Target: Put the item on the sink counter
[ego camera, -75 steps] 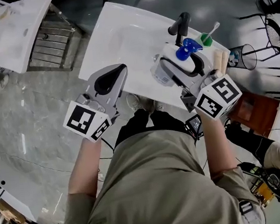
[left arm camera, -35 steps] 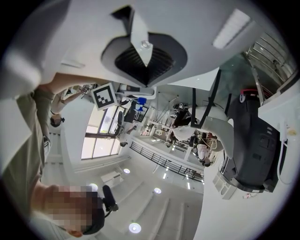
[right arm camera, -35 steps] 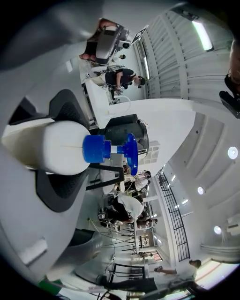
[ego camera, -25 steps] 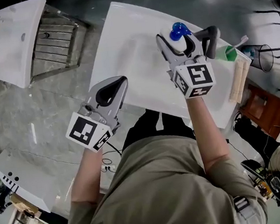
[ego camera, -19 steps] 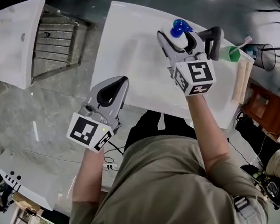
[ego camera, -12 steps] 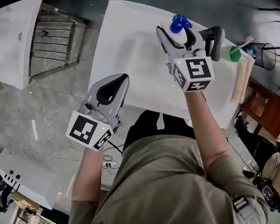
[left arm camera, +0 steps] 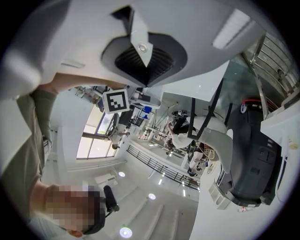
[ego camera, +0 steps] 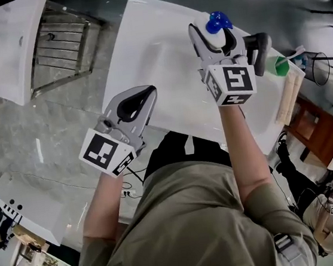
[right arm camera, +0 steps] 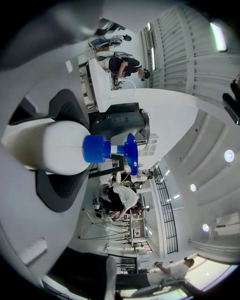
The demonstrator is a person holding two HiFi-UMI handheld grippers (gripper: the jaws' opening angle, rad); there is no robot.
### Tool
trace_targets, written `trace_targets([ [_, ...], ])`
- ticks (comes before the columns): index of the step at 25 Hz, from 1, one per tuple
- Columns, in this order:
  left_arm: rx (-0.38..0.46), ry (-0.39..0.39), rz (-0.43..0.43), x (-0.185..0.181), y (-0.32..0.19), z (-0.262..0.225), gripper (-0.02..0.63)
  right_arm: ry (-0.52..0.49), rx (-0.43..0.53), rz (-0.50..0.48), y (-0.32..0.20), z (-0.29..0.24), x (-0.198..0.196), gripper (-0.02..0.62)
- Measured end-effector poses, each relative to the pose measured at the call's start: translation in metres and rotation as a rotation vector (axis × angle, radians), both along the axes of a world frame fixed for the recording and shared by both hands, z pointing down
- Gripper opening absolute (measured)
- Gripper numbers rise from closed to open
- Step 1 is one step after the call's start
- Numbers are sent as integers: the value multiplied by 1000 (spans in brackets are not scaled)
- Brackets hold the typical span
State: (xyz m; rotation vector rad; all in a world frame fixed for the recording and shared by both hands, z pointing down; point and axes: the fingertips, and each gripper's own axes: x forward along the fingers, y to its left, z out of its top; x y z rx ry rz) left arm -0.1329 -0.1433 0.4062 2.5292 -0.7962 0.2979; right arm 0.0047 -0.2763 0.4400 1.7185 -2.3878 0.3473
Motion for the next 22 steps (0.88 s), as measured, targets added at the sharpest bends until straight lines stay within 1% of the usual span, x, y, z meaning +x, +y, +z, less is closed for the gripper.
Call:
trace_targets([
  [8, -2, -4, -2, 1, -5, 5, 6, 15, 38, -3, -7, 0, -1, 276],
  [14, -6, -5, 8, 6, -4, 10, 6, 66, 82, -13, -4, 2, -1, 276],
  [22, -10, 1, 20, 12, -5, 13, 6, 87, 109, -19, -5, 1, -3, 276],
])
